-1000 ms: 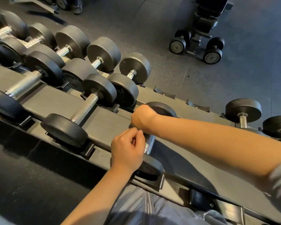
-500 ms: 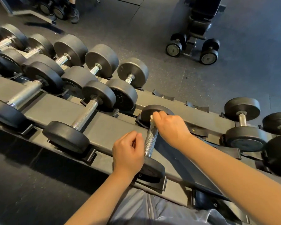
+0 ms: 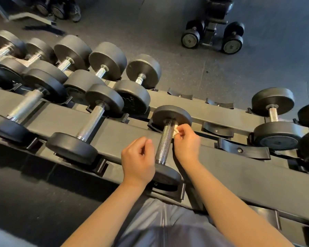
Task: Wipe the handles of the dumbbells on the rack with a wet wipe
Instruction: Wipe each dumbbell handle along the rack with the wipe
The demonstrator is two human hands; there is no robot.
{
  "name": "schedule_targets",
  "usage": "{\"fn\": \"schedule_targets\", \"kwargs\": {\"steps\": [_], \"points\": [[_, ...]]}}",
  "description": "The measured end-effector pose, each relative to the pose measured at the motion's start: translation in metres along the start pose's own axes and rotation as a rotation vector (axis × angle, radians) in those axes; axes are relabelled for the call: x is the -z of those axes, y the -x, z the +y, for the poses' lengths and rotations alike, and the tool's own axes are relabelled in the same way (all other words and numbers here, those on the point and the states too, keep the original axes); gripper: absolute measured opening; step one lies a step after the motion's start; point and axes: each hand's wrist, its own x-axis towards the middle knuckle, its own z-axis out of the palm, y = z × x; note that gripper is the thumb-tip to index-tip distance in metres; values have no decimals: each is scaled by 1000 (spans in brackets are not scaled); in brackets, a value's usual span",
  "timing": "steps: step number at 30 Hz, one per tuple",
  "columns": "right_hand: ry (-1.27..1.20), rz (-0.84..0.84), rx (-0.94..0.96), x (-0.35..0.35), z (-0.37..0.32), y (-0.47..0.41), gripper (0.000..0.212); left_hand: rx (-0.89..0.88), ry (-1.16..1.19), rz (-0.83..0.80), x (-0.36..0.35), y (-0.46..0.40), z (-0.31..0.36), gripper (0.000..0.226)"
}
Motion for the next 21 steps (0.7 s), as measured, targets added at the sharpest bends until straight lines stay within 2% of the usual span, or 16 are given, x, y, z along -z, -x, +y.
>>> {"fn": "schedule_targets", "kwargs": {"steps": [3, 5, 9, 12, 14, 17, 19, 21], "points": [[-224, 19, -123, 3, -2, 6, 22, -8, 9, 0, 0, 1, 0, 43], [-301, 1, -152, 6, -5, 7, 17, -19, 10, 3, 0, 1, 1, 43], [-364, -93, -176, 1, -13, 6, 5, 9, 29, 20, 4, -1, -4, 43], [-359, -111, -171, 2, -16, 0, 12, 47, 77, 13, 7, -2, -5, 37], [-337, -214, -119, 14, -17, 2, 15, 52, 85, 7, 8, -3, -3, 35], [-230, -473, 31, 33, -17, 21, 14, 64, 86, 7, 8, -4, -3, 35], [-269, -651, 31, 39, -20, 36, 17, 65, 92, 6, 8, -3, -5, 36], [-299, -713, -4, 41, -22, 41, 19, 57, 95, 2, 7, -2, -5, 37]]}}
